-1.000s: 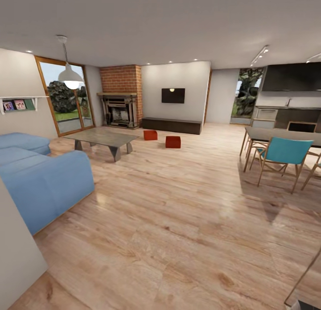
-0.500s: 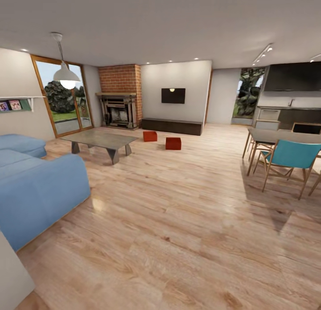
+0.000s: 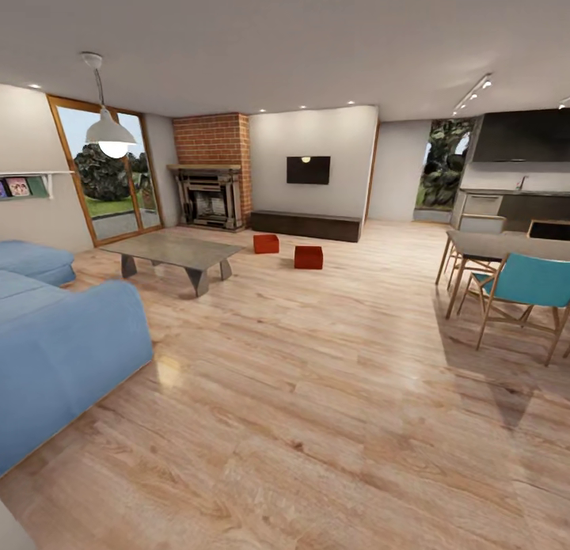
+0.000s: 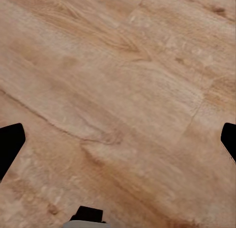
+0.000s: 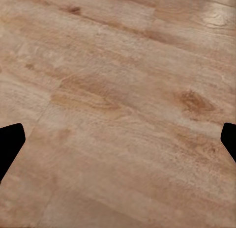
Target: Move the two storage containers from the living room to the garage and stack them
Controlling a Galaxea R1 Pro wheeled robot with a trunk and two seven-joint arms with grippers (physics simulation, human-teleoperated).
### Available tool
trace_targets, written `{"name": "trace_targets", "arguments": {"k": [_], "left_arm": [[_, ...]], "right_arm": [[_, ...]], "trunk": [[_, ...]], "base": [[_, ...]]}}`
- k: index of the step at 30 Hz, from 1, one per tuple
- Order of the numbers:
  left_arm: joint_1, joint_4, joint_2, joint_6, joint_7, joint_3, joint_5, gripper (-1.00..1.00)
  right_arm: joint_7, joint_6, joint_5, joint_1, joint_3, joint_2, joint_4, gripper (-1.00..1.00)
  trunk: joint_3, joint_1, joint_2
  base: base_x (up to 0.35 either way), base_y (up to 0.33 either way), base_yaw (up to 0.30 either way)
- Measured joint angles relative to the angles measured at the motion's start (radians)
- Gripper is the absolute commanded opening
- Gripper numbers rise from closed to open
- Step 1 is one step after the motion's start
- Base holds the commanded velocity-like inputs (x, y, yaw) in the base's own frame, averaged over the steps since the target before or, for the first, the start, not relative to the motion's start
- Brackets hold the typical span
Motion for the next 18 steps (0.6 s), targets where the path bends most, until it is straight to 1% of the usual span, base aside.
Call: {"name": "trace_targets", "arguments": {"k": [11, 18], "left_arm": [[0.000, 0.000, 0.000, 0.000, 0.000, 0.000, 0.000, 1.00], [0.000, 0.000, 0.000, 0.000, 0.001, 0.000, 0.000, 1.00]], "right_arm": [[0.007, 0.001, -0.006, 0.000, 0.007, 0.000, 0.003, 1.00], [0.007, 0.001, -0.007, 0.000, 0.006, 0.000, 0.003, 1.00]], "trunk": [[0.000, 0.000, 0.000], [0.000, 0.000, 0.000]], "base": [[0.330, -0.001, 0.000], [0.330, -0.065, 0.000]]}}
